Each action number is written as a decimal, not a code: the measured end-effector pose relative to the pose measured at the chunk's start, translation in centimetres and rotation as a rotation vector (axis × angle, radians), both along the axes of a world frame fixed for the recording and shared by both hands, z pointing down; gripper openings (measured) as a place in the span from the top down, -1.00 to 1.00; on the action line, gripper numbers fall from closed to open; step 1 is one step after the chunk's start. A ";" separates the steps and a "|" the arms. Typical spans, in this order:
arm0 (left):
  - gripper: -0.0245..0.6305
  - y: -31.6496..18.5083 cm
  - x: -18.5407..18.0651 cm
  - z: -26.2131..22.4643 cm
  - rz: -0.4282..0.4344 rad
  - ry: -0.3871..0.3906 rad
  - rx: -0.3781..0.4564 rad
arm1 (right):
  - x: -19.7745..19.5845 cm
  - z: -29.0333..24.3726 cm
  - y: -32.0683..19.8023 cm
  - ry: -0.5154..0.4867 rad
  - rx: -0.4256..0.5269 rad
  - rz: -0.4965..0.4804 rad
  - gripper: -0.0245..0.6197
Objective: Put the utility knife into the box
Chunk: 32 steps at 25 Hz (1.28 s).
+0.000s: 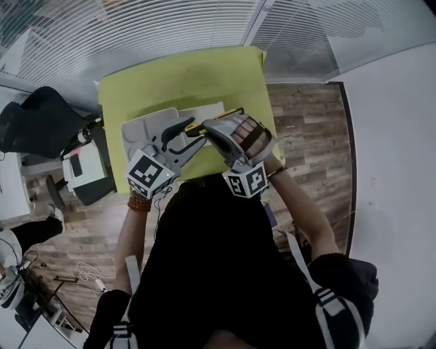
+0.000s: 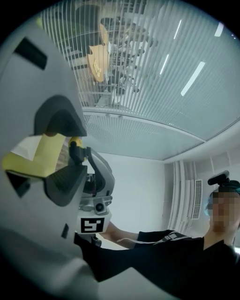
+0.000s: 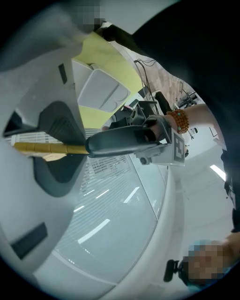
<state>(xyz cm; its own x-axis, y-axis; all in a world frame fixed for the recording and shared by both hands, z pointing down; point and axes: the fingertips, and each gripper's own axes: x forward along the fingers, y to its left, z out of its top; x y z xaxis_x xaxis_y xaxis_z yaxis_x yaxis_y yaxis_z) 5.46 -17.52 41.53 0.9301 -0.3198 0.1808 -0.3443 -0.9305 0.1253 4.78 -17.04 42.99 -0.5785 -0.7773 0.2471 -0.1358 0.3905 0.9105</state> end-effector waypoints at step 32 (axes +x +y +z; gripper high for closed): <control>0.43 5.1 -1.6 -0.4 0.163 0.138 0.113 | 0.8 2.6 4.9 -0.060 -1.026 -0.345 0.23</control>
